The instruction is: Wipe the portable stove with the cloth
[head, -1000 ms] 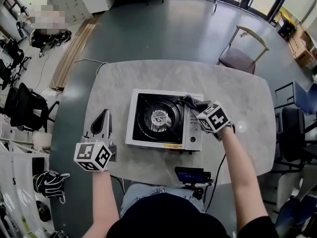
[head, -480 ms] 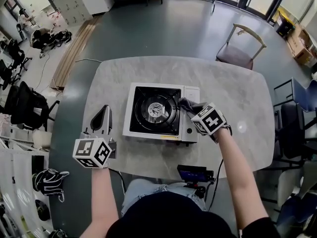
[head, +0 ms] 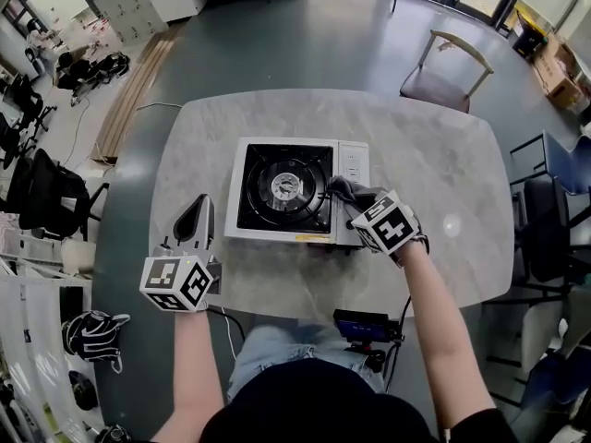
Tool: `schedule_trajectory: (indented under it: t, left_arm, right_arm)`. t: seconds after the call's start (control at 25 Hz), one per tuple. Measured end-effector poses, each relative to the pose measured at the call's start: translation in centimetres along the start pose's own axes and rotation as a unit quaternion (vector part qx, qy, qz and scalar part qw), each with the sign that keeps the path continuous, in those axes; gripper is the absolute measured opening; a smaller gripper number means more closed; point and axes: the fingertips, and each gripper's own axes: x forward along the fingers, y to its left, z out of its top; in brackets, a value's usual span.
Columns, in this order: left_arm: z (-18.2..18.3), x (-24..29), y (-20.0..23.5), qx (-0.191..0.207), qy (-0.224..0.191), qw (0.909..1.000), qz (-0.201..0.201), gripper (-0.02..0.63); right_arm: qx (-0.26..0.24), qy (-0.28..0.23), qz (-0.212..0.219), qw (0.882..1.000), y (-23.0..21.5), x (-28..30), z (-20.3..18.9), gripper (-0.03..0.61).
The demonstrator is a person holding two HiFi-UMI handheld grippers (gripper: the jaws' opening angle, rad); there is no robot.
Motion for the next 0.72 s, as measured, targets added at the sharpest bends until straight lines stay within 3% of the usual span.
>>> schedule_trajectory:
  t: [0.52,0.72]
  left_arm:
    - [-0.1,-0.5,0.6,-0.006,-0.006,0.9995,-0.030,0.011]
    - [1.4,-0.6,1.8,-0.011,-0.019,0.9990,-0.038,0.011]
  right_arm:
    - [0.029,0.024,-0.012,0.999,3.6,-1.8,-2.8,0.066]
    - [0.043,0.032,-0.050,0.997,4.6,-2.0,-3.4,0.067]
